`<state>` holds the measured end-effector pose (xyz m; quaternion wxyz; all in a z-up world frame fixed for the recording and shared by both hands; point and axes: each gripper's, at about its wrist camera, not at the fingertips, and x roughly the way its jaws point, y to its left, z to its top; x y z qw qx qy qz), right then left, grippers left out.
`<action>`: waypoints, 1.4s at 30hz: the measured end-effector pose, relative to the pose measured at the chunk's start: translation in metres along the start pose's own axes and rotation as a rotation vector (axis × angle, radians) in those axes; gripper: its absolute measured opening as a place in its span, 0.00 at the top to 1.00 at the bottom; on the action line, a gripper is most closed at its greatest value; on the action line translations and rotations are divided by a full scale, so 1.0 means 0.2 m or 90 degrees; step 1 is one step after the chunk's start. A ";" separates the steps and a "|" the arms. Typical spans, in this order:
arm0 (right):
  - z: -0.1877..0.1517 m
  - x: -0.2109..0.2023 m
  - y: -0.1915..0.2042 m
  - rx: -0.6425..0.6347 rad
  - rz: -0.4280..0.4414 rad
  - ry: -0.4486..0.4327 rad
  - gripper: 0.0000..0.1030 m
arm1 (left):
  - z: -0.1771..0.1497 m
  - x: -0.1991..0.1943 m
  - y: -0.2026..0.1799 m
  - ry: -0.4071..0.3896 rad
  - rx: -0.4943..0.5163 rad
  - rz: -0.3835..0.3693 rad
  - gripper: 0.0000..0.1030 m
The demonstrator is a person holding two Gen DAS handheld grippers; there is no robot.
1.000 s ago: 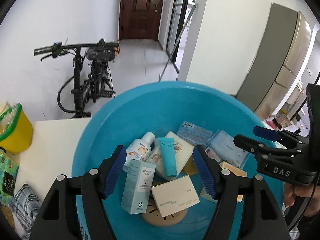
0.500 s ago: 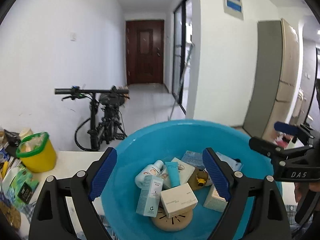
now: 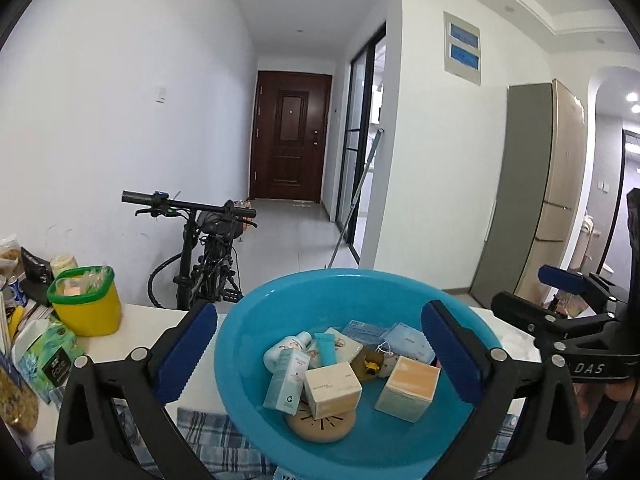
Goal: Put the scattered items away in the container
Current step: 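Withdraw both open tools from the basin back over the shirt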
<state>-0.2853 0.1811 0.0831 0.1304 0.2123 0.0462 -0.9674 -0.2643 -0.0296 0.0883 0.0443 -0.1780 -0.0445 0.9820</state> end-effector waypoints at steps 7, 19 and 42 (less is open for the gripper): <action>-0.01 -0.18 0.04 -0.004 0.006 -0.029 0.00 | -0.02 -0.19 -0.03 -0.016 0.028 -0.003 0.00; -0.03 -0.55 0.15 -0.004 0.035 -0.071 0.00 | -0.05 -0.59 -0.13 -0.049 0.043 0.021 0.00; -0.24 -1.02 0.21 0.024 0.016 -0.138 0.00 | -0.29 -1.16 -0.14 -0.092 0.058 0.031 0.00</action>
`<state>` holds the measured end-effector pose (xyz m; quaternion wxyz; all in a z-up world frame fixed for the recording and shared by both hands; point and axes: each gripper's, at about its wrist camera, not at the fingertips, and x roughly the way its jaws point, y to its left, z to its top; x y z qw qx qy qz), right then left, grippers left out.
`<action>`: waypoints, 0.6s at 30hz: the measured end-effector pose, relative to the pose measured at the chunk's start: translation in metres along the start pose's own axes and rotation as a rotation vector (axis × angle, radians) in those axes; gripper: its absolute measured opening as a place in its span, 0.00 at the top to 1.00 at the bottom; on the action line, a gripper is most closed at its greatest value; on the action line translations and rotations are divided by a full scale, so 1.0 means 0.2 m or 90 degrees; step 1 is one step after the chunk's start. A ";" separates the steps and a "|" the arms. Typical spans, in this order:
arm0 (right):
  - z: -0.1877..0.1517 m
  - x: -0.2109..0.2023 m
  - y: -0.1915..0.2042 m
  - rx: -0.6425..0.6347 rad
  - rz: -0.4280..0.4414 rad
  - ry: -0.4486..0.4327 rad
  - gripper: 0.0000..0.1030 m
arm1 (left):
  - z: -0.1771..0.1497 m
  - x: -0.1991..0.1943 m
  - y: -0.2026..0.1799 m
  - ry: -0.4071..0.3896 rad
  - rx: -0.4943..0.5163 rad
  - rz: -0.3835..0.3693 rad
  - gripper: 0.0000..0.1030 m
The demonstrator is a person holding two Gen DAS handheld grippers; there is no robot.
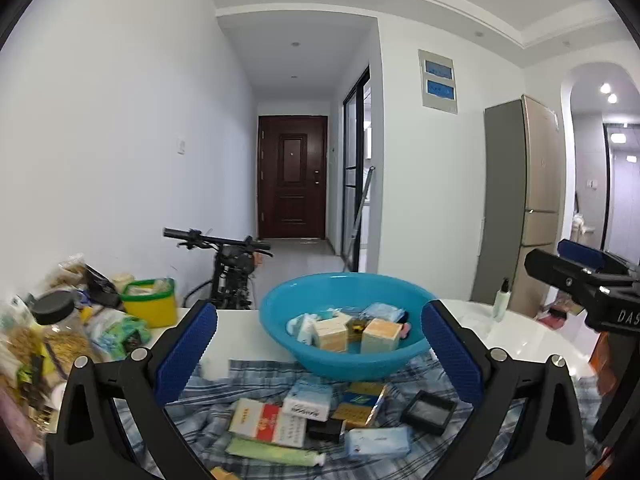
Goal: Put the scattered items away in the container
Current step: 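Withdraw both open tools from the basin back over the shirt, then grasp the orange translucent soap case with the left tool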
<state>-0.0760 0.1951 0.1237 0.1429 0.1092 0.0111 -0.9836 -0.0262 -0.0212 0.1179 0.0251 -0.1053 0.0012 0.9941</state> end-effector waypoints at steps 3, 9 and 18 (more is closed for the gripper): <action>-0.02 -0.01 0.00 0.006 0.000 0.017 0.00 | 0.00 -0.06 0.01 -0.007 0.013 0.029 0.00; -0.05 -0.03 -0.01 0.016 -0.006 0.021 0.00 | -0.01 -0.11 0.06 -0.007 -0.011 0.018 0.00; -0.11 -0.03 0.00 0.009 -0.006 0.041 0.00 | -0.10 -0.04 0.07 0.059 -0.025 0.002 0.00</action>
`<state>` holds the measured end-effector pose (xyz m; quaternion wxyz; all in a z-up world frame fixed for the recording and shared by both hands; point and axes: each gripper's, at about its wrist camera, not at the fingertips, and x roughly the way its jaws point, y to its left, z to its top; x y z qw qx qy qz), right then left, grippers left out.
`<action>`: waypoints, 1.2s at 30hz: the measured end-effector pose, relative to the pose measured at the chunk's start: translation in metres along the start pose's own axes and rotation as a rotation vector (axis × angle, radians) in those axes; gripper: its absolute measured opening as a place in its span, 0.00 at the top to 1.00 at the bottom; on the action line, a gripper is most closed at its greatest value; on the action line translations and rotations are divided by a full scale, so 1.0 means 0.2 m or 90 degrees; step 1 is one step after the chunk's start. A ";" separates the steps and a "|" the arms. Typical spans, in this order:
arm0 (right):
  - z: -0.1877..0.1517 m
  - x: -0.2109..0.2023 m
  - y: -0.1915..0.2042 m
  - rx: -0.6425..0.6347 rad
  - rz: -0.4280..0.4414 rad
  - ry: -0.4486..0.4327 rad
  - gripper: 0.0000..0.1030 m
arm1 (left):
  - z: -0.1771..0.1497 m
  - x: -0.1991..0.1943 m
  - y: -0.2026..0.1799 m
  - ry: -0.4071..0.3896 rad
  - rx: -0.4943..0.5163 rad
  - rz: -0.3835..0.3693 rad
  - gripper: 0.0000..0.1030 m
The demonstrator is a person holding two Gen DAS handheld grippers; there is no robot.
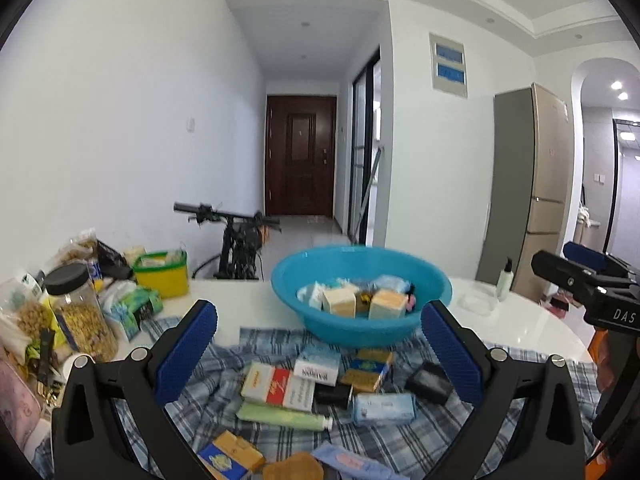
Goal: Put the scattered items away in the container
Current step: 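Grasp the orange translucent soap case with the left tool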
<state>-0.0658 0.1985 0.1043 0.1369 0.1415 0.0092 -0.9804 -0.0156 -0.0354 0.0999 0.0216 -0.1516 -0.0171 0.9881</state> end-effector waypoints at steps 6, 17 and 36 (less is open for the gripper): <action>-0.11 0.04 -0.01 0.006 0.008 0.044 0.00 | -0.13 0.07 0.00 0.048 0.005 0.001 0.00; -0.32 0.12 -0.01 0.005 0.011 0.129 0.00 | -0.42 0.20 0.03 0.163 -0.028 -0.022 0.00; -0.50 0.23 0.00 0.032 0.031 0.203 0.00 | -0.72 0.42 0.10 0.334 -0.066 0.009 0.00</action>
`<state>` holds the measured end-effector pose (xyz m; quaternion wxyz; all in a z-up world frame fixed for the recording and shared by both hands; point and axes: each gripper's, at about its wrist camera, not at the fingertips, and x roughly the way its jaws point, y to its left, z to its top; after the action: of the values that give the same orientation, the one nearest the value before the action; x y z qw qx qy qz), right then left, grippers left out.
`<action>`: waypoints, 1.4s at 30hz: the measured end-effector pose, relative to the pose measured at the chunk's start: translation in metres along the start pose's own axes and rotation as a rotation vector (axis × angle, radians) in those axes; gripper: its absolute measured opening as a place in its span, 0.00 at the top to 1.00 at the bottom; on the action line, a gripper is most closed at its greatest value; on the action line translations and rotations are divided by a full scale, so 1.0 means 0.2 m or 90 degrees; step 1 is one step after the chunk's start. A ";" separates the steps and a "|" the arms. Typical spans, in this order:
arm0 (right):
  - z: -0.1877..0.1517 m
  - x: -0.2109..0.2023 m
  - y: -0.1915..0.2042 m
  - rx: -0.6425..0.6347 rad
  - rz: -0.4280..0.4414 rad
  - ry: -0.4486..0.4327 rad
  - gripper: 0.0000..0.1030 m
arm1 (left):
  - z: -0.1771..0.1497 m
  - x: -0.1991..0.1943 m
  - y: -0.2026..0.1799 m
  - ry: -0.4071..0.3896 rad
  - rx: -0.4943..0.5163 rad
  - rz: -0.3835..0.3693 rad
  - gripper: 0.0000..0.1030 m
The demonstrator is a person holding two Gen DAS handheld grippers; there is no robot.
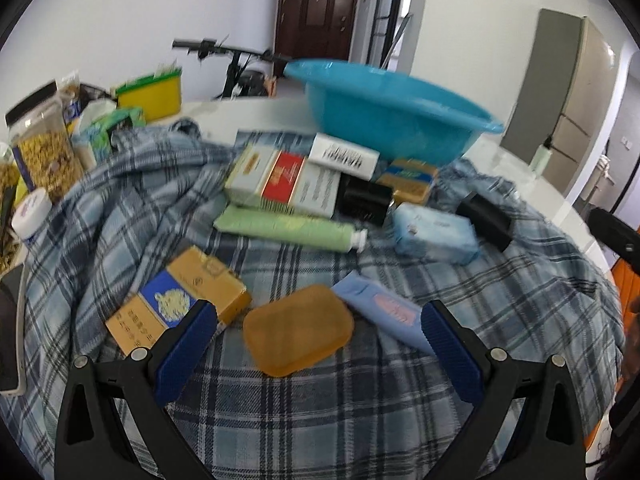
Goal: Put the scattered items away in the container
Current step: 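Grasp the orange translucent soap case with the left tool, then grasp the black square frame with the right tool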
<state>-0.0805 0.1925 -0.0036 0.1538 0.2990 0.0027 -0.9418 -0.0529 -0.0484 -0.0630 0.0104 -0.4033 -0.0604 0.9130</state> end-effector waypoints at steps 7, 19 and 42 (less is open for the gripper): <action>-0.01 0.04 -0.01 0.011 0.006 0.014 0.00 | 0.00 0.08 0.02 0.010 -0.023 0.049 0.00; -0.02 0.07 -0.03 0.022 0.008 0.029 0.00 | 0.00 0.12 0.03 0.038 -0.040 0.027 0.36; 0.06 0.32 -0.08 -0.082 0.043 0.110 0.00 | -0.02 0.12 -0.06 0.043 0.019 0.007 0.36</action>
<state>-0.1413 0.1873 -0.0307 0.2032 0.3685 0.0667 -0.9047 -0.0669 -0.0337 -0.0823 0.0137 -0.4340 -0.0444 0.8997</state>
